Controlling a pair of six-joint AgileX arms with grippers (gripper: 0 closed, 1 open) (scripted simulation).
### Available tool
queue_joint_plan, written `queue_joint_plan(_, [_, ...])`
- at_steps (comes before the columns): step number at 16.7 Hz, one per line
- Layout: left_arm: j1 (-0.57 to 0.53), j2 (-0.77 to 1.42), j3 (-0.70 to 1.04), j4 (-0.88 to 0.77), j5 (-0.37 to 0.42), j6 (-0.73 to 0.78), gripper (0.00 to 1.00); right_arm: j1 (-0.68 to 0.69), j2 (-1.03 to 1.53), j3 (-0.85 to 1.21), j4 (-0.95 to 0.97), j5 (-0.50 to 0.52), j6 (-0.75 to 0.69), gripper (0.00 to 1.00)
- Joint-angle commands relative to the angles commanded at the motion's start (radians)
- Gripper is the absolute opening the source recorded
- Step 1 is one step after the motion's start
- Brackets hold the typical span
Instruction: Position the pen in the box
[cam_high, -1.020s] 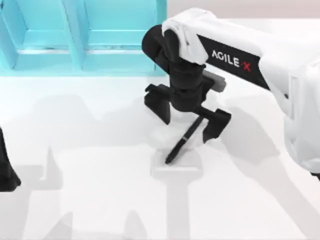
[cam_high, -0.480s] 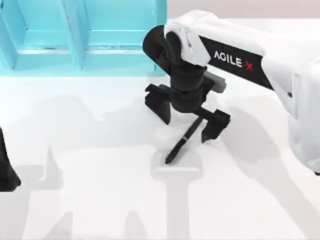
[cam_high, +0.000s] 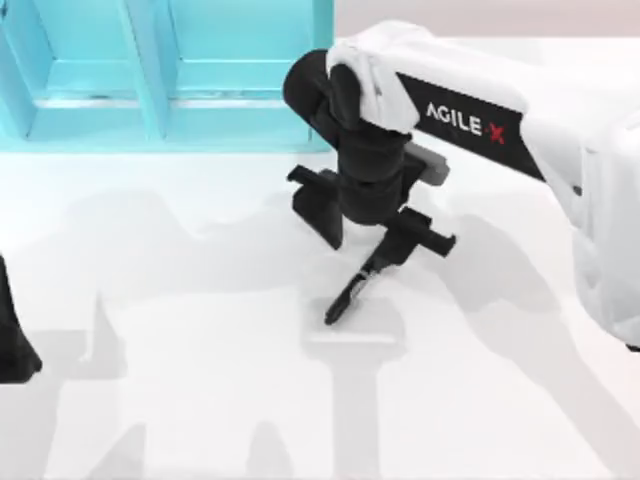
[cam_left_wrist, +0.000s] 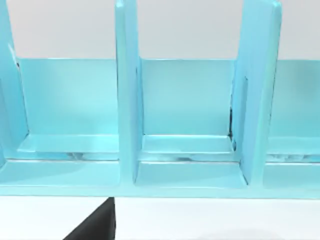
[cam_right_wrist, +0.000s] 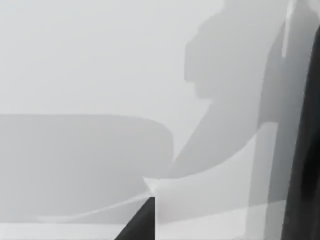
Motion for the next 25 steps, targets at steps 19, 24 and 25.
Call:
queue_joint_plan(19, [0.0,0.0,0.0,0.0,0.0,0.0,1.0,-0.005,0.022,0.272,-0.182,-0.013,0.034,0.0])
queue_joint_plan(24, [0.0,0.0,0.0,0.0,0.0,0.0,1.0,-0.001,0.077,0.604,-0.422,-0.012,0.024,0.0])
queue_joint_plan(25, [0.0,0.0,0.0,0.0,0.0,0.0,1.0,0.0,0.084,0.643,-0.459,-0.012,0.022,0.0])
